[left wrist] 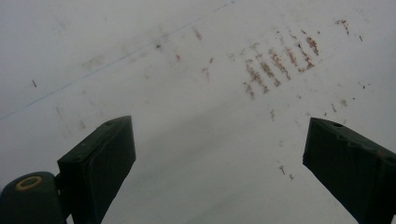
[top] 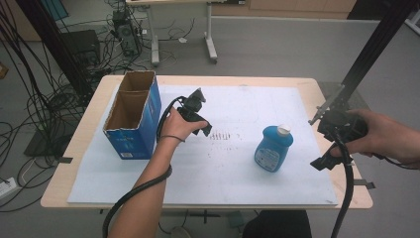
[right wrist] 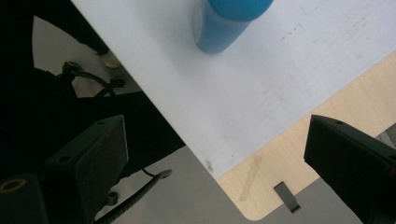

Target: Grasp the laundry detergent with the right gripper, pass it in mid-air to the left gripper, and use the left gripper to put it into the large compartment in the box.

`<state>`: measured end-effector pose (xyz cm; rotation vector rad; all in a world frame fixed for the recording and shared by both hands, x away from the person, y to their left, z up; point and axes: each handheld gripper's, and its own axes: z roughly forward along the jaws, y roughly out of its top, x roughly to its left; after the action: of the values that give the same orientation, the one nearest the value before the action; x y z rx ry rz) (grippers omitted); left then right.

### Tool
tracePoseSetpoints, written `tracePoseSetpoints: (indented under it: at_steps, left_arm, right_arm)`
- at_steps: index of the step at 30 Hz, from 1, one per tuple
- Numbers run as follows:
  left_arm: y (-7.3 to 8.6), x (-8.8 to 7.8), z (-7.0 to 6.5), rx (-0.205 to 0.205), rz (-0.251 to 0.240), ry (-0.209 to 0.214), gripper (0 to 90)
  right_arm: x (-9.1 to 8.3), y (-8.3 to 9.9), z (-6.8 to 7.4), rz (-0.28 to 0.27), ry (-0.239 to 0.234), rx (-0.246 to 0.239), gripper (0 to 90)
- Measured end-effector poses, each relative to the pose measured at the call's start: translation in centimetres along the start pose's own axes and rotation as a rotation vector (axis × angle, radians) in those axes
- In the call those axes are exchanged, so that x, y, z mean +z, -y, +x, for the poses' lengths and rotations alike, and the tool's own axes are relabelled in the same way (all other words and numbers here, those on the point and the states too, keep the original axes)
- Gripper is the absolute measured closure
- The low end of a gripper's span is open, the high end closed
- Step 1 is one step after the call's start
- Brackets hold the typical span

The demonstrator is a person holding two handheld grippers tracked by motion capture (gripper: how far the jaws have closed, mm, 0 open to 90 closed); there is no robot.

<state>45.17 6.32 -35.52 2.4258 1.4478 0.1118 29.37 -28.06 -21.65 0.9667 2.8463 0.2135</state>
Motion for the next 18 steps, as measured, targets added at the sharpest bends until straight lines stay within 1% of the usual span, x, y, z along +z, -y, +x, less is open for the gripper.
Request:
tracePoseSetpoints:
  at_steps: [5,6,10,12,18]
  left_arm:
    - [0.0,0.0,0.0,0.001,0.002,-0.003,9.6]
    - [0.0,0.0,0.1,0.001,0.003,-0.003,9.6]
    - [0.1,0.0,0.0,0.001,0.006,-0.003,9.6]
    - [0.1,0.0,0.0,-0.002,-0.001,-0.002,9.7]
    - [0.2,0.0,0.0,-0.002,0.003,-0.004,9.6]
  right_arm:
    - [0.8,0.5,-0.4,-0.007,-0.005,0.015,6.0]
    - [1.1,0.6,-0.4,-0.009,-0.007,0.028,6.0]
    - [1.8,0.9,-0.6,-0.018,-0.015,0.041,5.9]
    - [2.5,1.1,-0.7,-0.02,-0.012,0.059,5.3]
    - [3.3,1.4,-0.8,-0.037,-0.008,0.069,5.4]
